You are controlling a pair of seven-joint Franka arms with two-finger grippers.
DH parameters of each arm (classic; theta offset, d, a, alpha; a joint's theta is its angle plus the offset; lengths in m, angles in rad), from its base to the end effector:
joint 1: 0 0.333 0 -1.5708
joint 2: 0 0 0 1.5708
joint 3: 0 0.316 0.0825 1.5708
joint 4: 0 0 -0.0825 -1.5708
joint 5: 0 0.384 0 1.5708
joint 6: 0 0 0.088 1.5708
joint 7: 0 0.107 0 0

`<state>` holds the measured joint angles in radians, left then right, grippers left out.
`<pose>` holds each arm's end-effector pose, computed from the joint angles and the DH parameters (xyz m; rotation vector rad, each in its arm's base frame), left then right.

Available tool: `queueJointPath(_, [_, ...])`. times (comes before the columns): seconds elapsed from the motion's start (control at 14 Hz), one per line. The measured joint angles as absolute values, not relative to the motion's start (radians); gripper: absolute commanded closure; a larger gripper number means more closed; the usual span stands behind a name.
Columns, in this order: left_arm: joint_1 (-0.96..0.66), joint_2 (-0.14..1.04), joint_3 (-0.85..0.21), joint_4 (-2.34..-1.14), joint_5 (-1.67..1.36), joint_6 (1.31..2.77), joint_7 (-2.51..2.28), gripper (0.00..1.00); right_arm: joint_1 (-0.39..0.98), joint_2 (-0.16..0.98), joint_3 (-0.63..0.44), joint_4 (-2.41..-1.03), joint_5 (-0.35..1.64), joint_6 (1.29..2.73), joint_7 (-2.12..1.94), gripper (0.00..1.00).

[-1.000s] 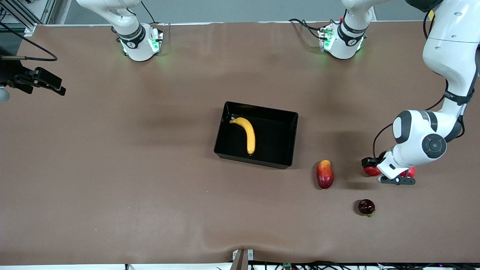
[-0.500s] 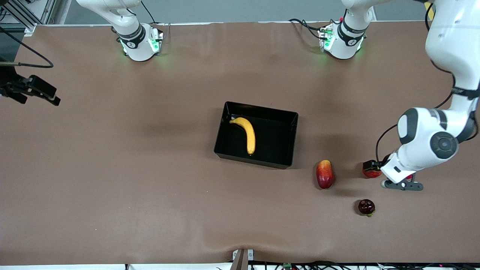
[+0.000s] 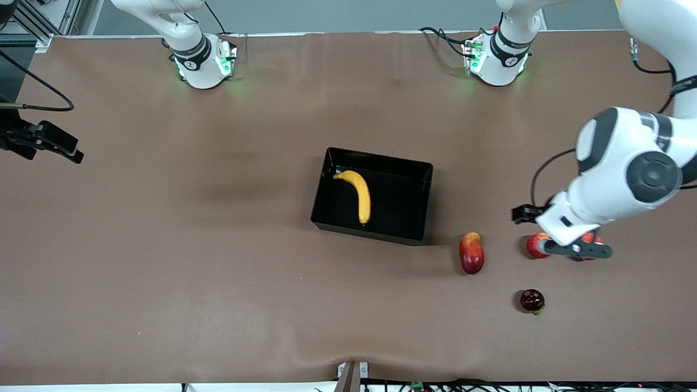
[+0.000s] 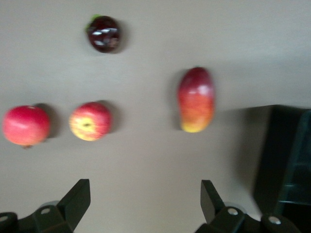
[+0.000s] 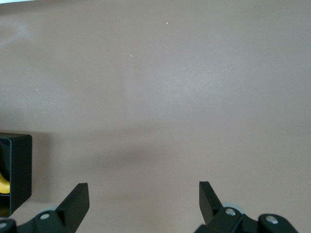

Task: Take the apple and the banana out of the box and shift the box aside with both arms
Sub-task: 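Move the left gripper into the box and grasp the yellow banana, then carry the banana out and set it beside the apples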

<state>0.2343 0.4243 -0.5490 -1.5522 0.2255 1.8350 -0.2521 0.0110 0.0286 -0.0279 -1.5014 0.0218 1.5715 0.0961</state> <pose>0.6448 -0.1411 0.4260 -3.1169 0.1543 0.1160 0.5641 -0.0069 0.6414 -3.1134 0.1754 -0.0634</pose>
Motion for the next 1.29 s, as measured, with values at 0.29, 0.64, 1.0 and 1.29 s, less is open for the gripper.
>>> queueJointPath(0.29, [0.091,0.465,-0.623,-1.561,0.226,1.866,-0.397,0.0,0.012,0.029,-0.025,-1.501,0.022,1.507,0.096,0.0])
queueJointPath(0.64, [-0.138,0.583,-0.622,-1.572,0.303,1.963,-0.624,0.0,0.012,0.028,-0.026,-1.5,0.022,1.473,0.096,0.0])
queueJointPath(1.0, [-0.235,0.762,-0.618,-1.577,0.422,2.131,-0.807,0.0,0.011,0.023,-0.027,-1.5,0.022,1.441,0.092,0.0])
queueJointPath(1.29, [-0.247,0.835,-0.617,-1.578,0.422,2.203,-0.856,0.05,0.011,0.023,-0.026,-1.5,0.022,1.435,0.091,0.0])
